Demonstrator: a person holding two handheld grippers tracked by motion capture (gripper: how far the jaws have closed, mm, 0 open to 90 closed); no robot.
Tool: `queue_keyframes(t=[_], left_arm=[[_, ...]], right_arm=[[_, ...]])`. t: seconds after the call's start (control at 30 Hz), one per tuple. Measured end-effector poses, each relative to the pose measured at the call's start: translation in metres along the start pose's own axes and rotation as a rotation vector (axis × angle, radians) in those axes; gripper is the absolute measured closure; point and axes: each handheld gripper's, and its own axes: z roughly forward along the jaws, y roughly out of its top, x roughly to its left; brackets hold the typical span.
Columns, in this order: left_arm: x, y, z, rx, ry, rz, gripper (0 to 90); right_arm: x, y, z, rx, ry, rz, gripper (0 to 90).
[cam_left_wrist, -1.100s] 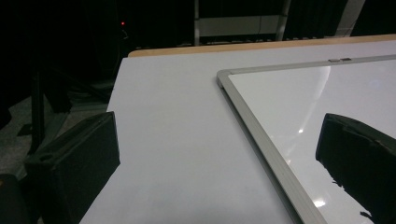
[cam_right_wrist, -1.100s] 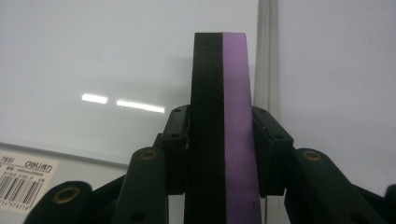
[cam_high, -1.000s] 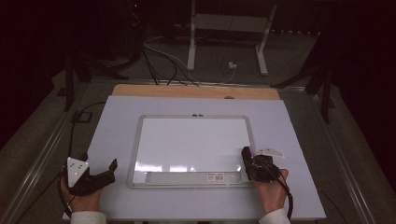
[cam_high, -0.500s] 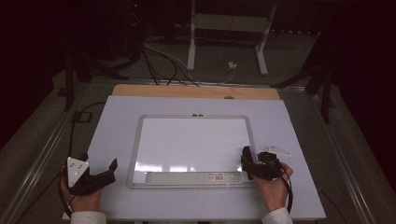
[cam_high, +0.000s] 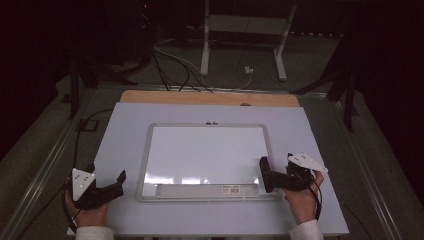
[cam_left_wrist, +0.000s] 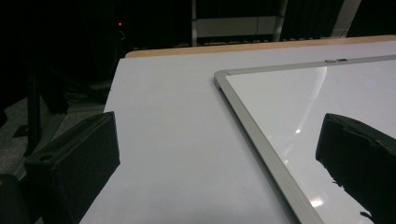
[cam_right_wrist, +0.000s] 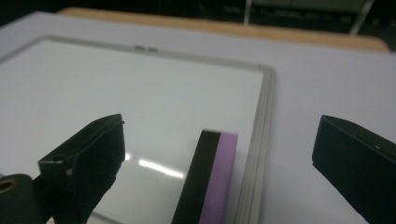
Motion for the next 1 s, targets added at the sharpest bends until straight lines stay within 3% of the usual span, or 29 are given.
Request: queue_keyframes(t=[0.2, 0.5, 0.83, 1.0], left_arm=[[0.000, 0.000, 0.000, -0.006, -0.011, 0.002, 0.5], [-0.003, 0.002, -0.001, -0.023, -0.050, 0.014, 0.5], [-0.005, 0.004, -0.004, -0.052, -0.093, 0.021, 0.5], [-0.003, 0.004, -0.004, -0.054, -0.098, 0.014, 0.5]], right_arm=[[-0.007, 0.000, -0.009, -0.086, 0.020, -0.048, 1.7], [-0.027, -0.008, -0.021, -0.140, 0.037, -0.039, 1.7], [-0.044, -0.024, -0.029, -0.167, 0.053, -0.036, 1.7], [-0.050, -0.032, -0.031, -0.155, 0.048, -0.037, 1.7]])
